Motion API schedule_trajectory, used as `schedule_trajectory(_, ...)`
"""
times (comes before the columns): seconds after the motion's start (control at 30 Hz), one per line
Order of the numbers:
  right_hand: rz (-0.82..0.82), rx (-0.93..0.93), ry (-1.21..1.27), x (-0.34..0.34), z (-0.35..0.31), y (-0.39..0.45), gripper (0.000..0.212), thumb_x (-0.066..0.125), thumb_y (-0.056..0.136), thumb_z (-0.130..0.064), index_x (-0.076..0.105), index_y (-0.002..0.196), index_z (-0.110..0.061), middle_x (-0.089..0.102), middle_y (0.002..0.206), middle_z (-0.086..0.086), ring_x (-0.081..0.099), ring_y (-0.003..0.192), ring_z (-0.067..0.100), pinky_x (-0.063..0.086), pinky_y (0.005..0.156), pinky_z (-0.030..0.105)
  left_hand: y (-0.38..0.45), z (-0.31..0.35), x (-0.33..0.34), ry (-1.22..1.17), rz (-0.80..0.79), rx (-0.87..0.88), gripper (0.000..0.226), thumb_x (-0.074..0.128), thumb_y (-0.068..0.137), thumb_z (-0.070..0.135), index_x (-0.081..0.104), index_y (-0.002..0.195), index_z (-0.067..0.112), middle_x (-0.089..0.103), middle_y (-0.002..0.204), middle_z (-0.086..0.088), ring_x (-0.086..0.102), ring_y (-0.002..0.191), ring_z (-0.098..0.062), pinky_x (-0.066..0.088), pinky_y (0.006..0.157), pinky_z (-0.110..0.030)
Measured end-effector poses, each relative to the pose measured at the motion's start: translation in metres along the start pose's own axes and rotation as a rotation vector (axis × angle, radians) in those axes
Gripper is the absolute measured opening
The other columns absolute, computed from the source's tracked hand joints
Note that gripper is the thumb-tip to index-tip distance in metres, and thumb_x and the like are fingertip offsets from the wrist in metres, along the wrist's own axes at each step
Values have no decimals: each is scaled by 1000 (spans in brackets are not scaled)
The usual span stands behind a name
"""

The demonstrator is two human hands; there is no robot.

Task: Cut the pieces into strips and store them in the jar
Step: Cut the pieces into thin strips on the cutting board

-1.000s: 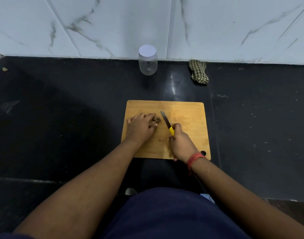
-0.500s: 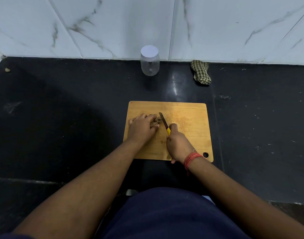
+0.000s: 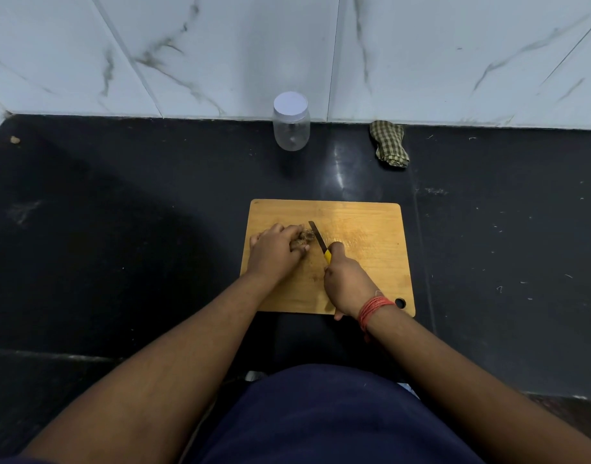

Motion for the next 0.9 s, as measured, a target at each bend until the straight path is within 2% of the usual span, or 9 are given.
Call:
schedule_trajectory(0.13, -5, 13, 9, 0, -1, 0, 36, 33, 98, -3, 30, 131, -16, 53, 96, 12, 64, 55, 33, 52, 37, 35, -1, 3, -1, 30, -2, 16, 52, 58, 95, 49, 48, 144, 35, 58, 129, 5, 53, 121, -19, 28, 109, -45)
schedule_trajectory(0.37, -15, 10, 1, -1, -4, -4, 31, 36, 99, -9, 30, 128, -16, 53, 96, 12, 64, 60, 31, 56, 41, 38, -7, 9, 2, 107, 40, 68, 52, 57, 96, 50, 47, 142, 29, 58, 132, 4, 54, 120, -17, 30, 109, -43)
schedule_trajectory(0.53, -14, 34, -43, 3, -4, 2, 34, 32, 96, -5, 29, 128, -15, 52, 94, 12, 61, 64, 31, 54, 38, 37, -8, 11, 2, 115, 61, 76, 52, 57, 96, 49, 47, 143, 28, 58, 132, 4, 54, 121, -17, 30, 109, -43)
schedule_trajectory(0.63, -30, 64, -77, 7, -4, 10, 38, 30, 95, -3, 29, 132, -12, 55, 97, 14, 62, 63, 31, 49, 35, 32, -8, 11, 2, 110, 66, 75, 51, 58, 96, 48, 49, 142, 27, 59, 130, 4, 54, 119, -17, 30, 108, -42)
schedule_trajectory(0.7, -43, 73, -110, 7, -4, 17, 33, 30, 98, -5, 32, 131, -8, 60, 100, 16, 62, 68, 28, 44, 37, 30, -8, 11, 2, 113, 73, 77, 51, 58, 96, 48, 50, 141, 27, 59, 129, 4, 55, 118, -17, 31, 107, -42)
schedule_trajectory(0.73, -49, 73, -126, 7, -5, 19, 29, 29, 99, -7, 35, 128, -5, 61, 100, 16, 61, 71, 26, 43, 41, 31, -8, 11, 2, 112, 76, 76, 50, 58, 95, 47, 50, 141, 27, 59, 129, 4, 55, 118, -17, 31, 107, -42)
schedule_trajectory(0.8, -74, 63, -158, 5, -7, 22, 25, 31, 102, -9, 40, 125, -4, 61, 104, 15, 61, 84, 27, 47, 61, 32, -7, 11, 3, 113, 78, 70, 49, 59, 95, 46, 51, 140, 27, 60, 129, 5, 55, 118, -17, 32, 107, -43)
schedule_trajectory(0.87, -66, 15, -227, 5, -7, 23, 32, 39, 101, -9, 41, 131, -1, 57, 121, 20, 58, 108, 35, 46, 84, 38, -7, 12, 3, 127, 86, 72, 46, 60, 95, 44, 53, 136, 27, 61, 126, 5, 56, 115, -17, 33, 105, -43)
schedule_trajectory(0.9, -54, 6, -246, 6, -6, 23, 35, 41, 100, -9, 40, 133, 0, 55, 125, 21, 56, 114, 36, 44, 88, 39, -7, 13, 4, 134, 95, 73, 43, 60, 94, 43, 55, 134, 27, 61, 124, 6, 57, 113, -17, 33, 104, -43)
Point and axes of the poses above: each hand's wrist, its own y-axis towards the middle knuckle, its own x-axis out of the palm, z = x × y, the point moved 2 cm from there along y, towards the middle knuckle
